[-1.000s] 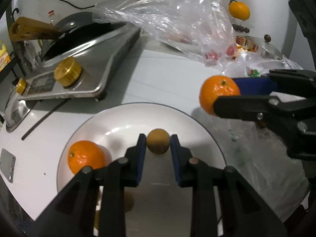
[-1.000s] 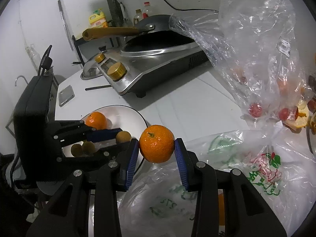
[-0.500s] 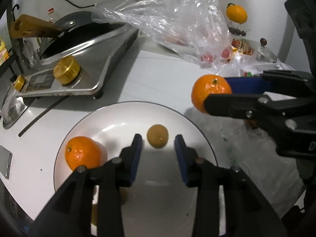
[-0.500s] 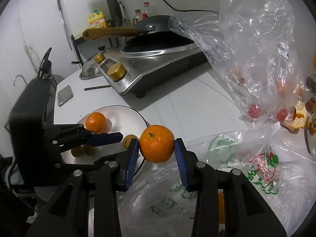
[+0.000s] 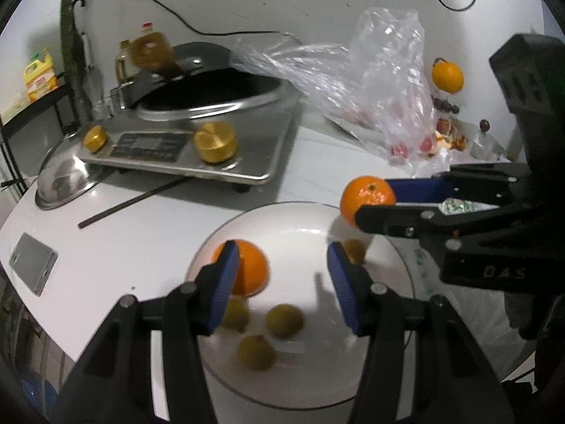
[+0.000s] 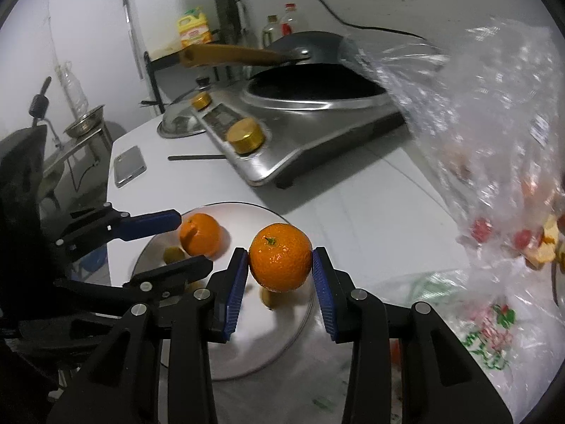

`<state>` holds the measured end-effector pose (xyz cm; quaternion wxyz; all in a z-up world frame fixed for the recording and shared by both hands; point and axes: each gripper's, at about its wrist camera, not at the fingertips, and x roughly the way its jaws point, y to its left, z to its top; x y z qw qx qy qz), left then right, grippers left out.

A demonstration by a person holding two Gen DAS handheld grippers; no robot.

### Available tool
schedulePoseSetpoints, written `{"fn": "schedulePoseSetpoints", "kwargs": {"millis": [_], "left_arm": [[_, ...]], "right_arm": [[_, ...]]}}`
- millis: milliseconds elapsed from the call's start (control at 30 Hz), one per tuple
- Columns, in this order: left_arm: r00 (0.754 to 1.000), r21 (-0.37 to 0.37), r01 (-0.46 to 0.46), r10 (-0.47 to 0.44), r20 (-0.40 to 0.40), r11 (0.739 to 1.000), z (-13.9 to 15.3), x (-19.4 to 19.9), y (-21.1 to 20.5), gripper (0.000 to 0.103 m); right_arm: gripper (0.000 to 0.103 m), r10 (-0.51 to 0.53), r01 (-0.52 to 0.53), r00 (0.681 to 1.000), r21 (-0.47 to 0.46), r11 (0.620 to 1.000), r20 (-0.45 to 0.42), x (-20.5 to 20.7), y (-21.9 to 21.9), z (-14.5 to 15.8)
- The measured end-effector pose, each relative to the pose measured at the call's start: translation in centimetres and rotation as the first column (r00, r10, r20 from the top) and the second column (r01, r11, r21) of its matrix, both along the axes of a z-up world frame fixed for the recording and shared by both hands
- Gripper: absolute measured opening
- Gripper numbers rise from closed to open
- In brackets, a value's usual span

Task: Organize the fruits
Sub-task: 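Lower the mandarin onto the plate and open the right gripper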

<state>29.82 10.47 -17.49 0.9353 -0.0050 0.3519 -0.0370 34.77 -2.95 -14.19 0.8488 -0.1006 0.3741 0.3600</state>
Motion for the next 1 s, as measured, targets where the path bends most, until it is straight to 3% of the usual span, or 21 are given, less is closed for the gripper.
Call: {"fn": "schedulePoseSetpoints", "kwargs": {"millis": [433,867,933,1000], "left_arm": [[0.997,-0.035,-0.078,0.078,0.002,0.996,-1.1,-0.9,4.4,0.053],[0.995,-0.047,-0.096,0.095,-0.009,0.994,-1.6,-1.1,4.9,0.053],[0.995,-0.045,-0.095,0.095,-0.004,0.994,-1.4,-1.3,4.7,0.053],[0.995,-0.043,-0.099,0.099,0.002,0.994,-1.2,-1.6,4.6,0.053]], "right_arm": [[0.04,0.043,-0.046,0.998,-0.063,0.997,-0.04,0.8,4.7,-2.8],[0.04,0.036,-0.043,0.997,-0.104,0.994,-0.066,1.3,5.8,-4.3],[0.042,0.036,-0.042,0.997,-0.106,0.993,-0.065,1.3,5.7,-4.3],[0.054,0.031,-0.037,0.998,-0.105,0.994,-0.061,1.2,5.6,-4.1]]}}
